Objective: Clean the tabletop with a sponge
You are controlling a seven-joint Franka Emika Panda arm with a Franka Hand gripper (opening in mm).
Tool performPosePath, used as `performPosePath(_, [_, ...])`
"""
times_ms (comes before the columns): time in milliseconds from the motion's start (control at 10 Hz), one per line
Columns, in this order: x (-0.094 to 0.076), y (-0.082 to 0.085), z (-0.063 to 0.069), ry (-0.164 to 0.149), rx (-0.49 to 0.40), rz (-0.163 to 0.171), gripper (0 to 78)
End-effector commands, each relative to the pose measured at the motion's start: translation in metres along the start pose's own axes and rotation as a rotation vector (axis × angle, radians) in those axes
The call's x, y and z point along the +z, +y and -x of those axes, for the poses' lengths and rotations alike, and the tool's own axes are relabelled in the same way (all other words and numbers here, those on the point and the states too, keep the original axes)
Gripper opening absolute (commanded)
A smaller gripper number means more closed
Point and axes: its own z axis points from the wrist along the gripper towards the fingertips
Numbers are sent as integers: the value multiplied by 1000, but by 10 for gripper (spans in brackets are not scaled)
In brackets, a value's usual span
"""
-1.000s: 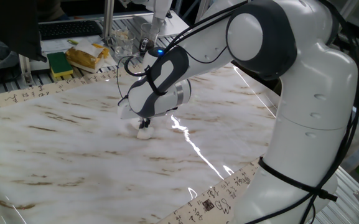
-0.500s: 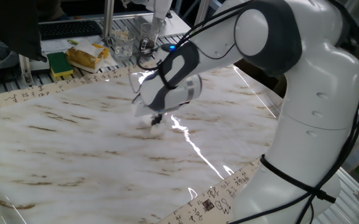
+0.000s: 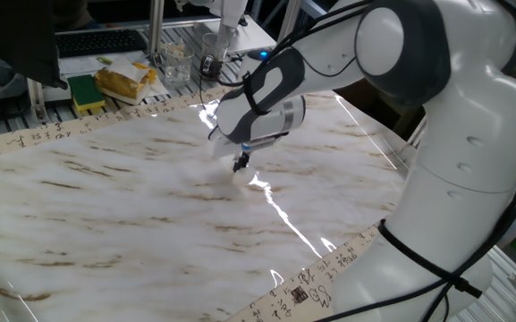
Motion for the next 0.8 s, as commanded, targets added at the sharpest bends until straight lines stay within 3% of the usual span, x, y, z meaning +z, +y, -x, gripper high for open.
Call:
performPosePath(100, [1, 0, 1, -3, -13, 10, 12])
performPosePath(800, [-5, 2, -4, -3, -100, 22, 12])
